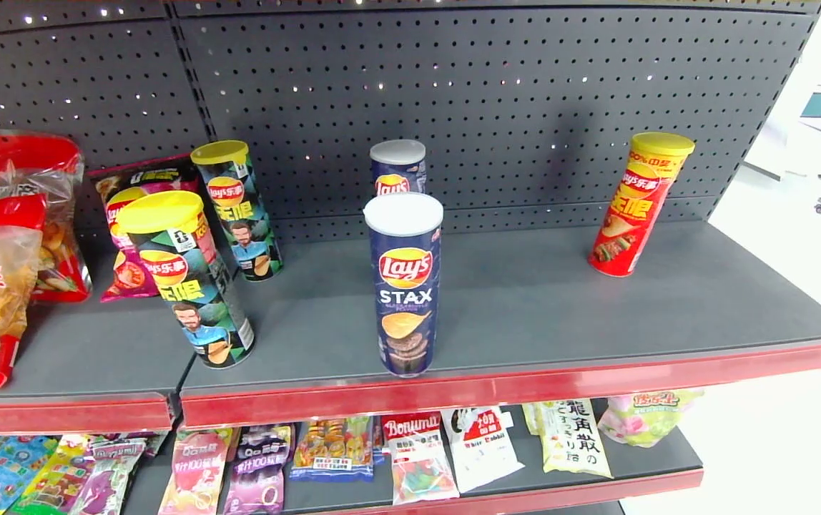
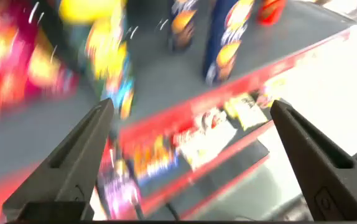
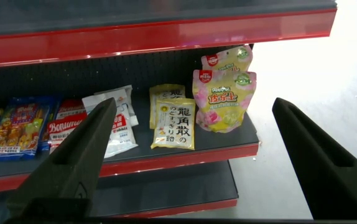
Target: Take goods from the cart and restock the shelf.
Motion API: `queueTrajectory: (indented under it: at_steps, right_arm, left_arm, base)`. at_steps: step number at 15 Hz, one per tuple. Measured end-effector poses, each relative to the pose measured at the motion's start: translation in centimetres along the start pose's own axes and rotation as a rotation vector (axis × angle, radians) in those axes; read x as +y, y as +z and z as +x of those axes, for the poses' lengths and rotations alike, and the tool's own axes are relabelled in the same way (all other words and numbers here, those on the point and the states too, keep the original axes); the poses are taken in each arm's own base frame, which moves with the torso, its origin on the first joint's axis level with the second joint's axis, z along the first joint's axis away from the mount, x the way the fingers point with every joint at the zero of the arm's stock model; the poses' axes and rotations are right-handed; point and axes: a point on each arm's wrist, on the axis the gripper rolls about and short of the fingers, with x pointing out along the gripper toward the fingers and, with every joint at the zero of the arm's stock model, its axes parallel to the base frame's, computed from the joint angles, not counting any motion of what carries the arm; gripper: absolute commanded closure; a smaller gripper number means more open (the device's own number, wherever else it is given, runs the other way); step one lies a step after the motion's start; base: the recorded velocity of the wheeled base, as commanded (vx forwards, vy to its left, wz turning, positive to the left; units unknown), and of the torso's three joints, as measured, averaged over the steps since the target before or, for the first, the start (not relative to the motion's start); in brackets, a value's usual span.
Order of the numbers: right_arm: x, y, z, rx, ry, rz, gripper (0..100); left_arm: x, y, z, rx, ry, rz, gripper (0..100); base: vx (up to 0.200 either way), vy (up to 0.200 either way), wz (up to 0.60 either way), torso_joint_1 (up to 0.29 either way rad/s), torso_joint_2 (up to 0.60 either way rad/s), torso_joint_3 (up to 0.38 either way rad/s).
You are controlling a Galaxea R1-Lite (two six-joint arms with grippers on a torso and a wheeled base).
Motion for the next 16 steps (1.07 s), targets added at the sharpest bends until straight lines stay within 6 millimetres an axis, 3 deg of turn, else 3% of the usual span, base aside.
queueTrajectory:
  at_steps: [3,6,9,11,16]
  right_arm:
    - [0.0,0.0,0.0,0.000,0.000,0.000,0]
    - [0.0,0.0,0.0,0.000,0.000,0.000,0]
    - [0.0,0.0,0.0,0.000,0.000,0.000,0]
    - [0.0,0.0,0.0,0.000,0.000,0.000,0]
    - [0.0,0.0,0.0,0.000,0.003,-0.002,0]
  left_arm:
    - [-0.2,-4.6,-2.3,0.050,0.303,-0.059,0]
    - [0.0,-7.9,-2.3,0.073,0.387,-0.152,0]
    - [0.5,-9.1,-0.7,-0.052,0.328,-0.180,0]
    - [0.9,-10.8,0.7,-0.048,0.314,-0.106,0]
    - [1.6,-13.0,1.2,0.082,0.575,-0.064,0]
  base:
    - [0.000,0.000,0.00,0.000,0.00,0.000]
    - [0.000,0.000,0.00,0.000,0.00,0.000]
    - [0.000,0.000,0.00,0.000,0.00,0.000]
    - [0.000,0.000,0.00,0.000,0.00,0.000]
    - [0.000,0.000,0.00,0.000,0.00,0.000]
